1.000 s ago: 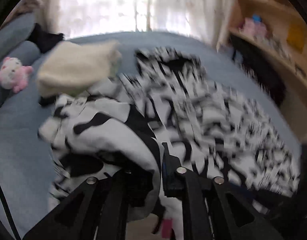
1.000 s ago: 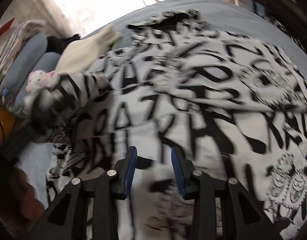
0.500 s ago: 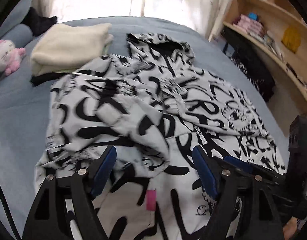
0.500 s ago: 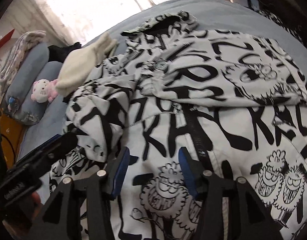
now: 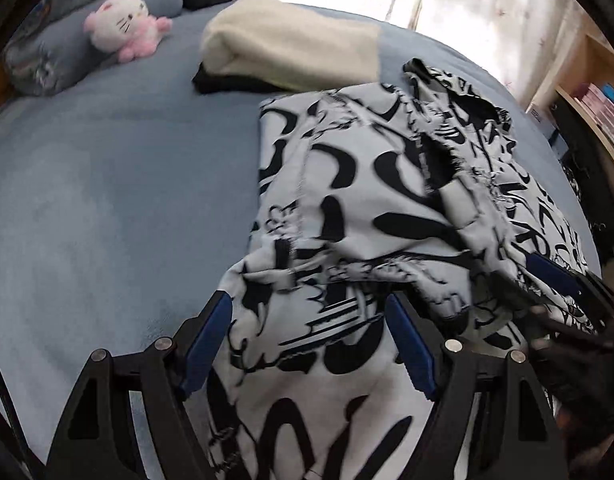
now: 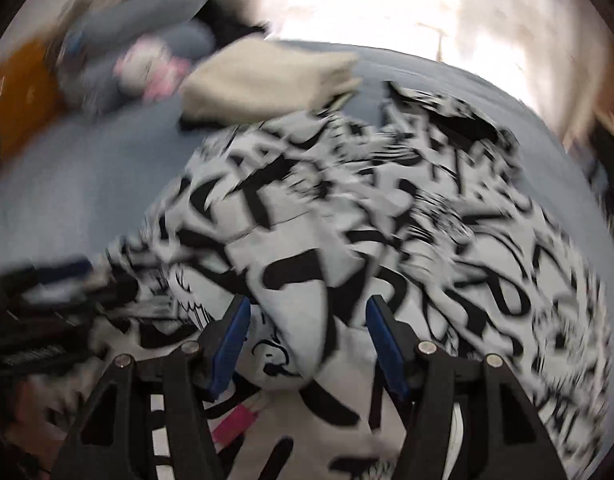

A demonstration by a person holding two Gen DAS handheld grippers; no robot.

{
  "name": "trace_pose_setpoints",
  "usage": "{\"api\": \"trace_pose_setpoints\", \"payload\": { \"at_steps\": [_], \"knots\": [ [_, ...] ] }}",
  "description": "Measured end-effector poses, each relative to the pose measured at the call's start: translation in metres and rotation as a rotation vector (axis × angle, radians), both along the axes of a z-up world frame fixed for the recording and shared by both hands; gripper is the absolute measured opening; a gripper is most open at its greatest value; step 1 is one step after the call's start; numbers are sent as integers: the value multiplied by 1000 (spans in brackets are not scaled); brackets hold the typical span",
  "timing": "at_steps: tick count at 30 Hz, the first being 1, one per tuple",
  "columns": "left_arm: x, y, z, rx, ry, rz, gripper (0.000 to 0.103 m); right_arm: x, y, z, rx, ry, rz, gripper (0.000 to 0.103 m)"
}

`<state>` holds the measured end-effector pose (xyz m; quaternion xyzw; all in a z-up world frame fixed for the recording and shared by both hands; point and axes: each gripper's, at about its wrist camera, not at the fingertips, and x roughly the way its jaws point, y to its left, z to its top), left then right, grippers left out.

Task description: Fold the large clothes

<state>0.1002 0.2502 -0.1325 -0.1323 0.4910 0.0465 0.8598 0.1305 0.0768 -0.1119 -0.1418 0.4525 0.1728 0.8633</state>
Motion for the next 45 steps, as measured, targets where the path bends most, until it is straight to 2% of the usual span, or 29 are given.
{"api": "trace_pose_setpoints", "payload": {
  "at_steps": [3,4,5,6,7,8,9,11,13,15,17,19,23,25,29,34,39,42,45],
  "knots": [
    [-2,5,-7,4,7,-4,78,4,19,-19,-164,-68,2,59],
    [-3,6,-8,5,6,-6,78,6,22,-21,-208,-101,-11,47],
    [-4,7,-9,5,4,-7,78,8,23,-19,-208,-114,-9,32],
    [-5,9,-10,4,3,-8,78,10,22,-16,-189,-105,-5,2],
    [-5,10,-9,3,1,-8,78,14,19,-9,-150,-91,-13,3],
    [-5,10,-10,2,-1,-8,78,16,10,9,-59,-104,-29,3],
    [-4,7,-10,3,0,-8,78,16,4,20,-9,-121,-37,3],
    [-4,6,-10,4,2,-7,78,14,-24,59,156,-188,-72,3],
    [-3,4,-11,7,2,-7,78,14,-52,82,282,-215,-127,3],
    [-3,2,-10,4,-4,-9,78,16,-81,91,383,-198,-196,3],
    [-4,0,-9,2,-10,-19,78,24,-116,77,455,-101,-289,9],
    [-5,-4,-8,19,-10,-30,78,29,-135,50,420,2,-382,25],
    [-5,-8,-8,38,-8,-53,78,26,-173,-15,321,202,-538,27],
    [-4,-8,-8,43,-4,-65,78,21,-187,-28,322,246,-568,27],
    [3,0,0,6,-16,-93,78,26,-206,-21,370,240,-580,28],
    [35,18,16,-28,-51,-91,78,57,-214,-6,408,184,-563,59],
    [91,37,1,-41,-10,-88,78,100,-219,-11,427,205,-527,59],
    [132,56,-25,-91,68,-60,78,131,-216,-25,442,258,-500,59],
    [157,68,-40,-156,97,-37,78,144,-212,-36,425,290,-483,59]
  ]
}}
